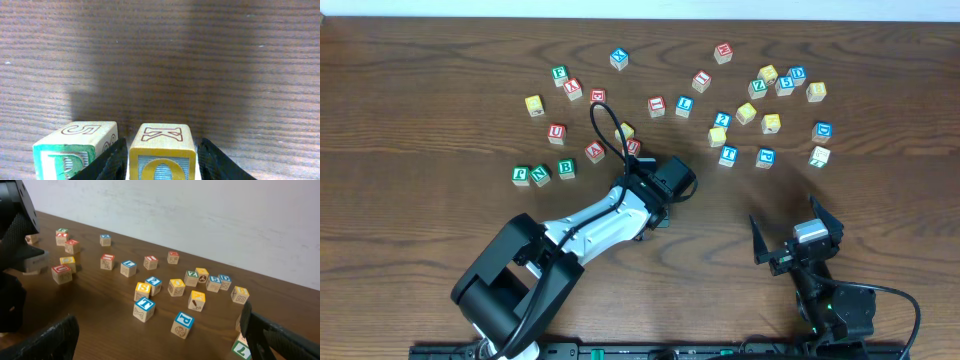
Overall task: Spell out ROBOT
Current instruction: 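Lower the O block beside the R block and open the left gripper, then move the left gripper over the green B block near the A block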
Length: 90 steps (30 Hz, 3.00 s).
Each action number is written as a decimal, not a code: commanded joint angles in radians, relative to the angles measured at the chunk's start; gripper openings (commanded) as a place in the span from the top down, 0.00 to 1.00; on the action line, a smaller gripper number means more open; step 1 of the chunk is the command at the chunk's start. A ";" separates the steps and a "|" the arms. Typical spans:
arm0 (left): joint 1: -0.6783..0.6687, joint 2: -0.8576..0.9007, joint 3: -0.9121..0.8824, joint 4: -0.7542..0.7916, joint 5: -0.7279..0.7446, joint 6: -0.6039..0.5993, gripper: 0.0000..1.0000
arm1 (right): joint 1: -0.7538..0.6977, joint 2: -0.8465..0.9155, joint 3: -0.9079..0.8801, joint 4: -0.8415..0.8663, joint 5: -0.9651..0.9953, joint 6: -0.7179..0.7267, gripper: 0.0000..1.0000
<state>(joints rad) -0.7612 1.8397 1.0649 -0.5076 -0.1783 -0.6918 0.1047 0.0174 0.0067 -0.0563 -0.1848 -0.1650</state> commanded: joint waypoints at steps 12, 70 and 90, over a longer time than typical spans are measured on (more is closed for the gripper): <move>0.003 -0.408 -0.006 -0.082 -0.018 0.117 0.28 | -0.008 -0.006 -0.001 -0.004 -0.002 0.011 0.01; 0.594 -0.117 0.104 -0.062 0.254 0.475 0.17 | -0.008 -0.006 -0.001 -0.004 -0.002 0.011 0.01; 0.595 0.016 0.206 -0.165 0.275 0.470 0.23 | -0.008 -0.006 -0.001 -0.004 -0.002 0.011 0.01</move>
<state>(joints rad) -0.1673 1.8450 1.2285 -0.6731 0.0990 -0.2310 0.1047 0.0174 0.0067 -0.0563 -0.1848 -0.1650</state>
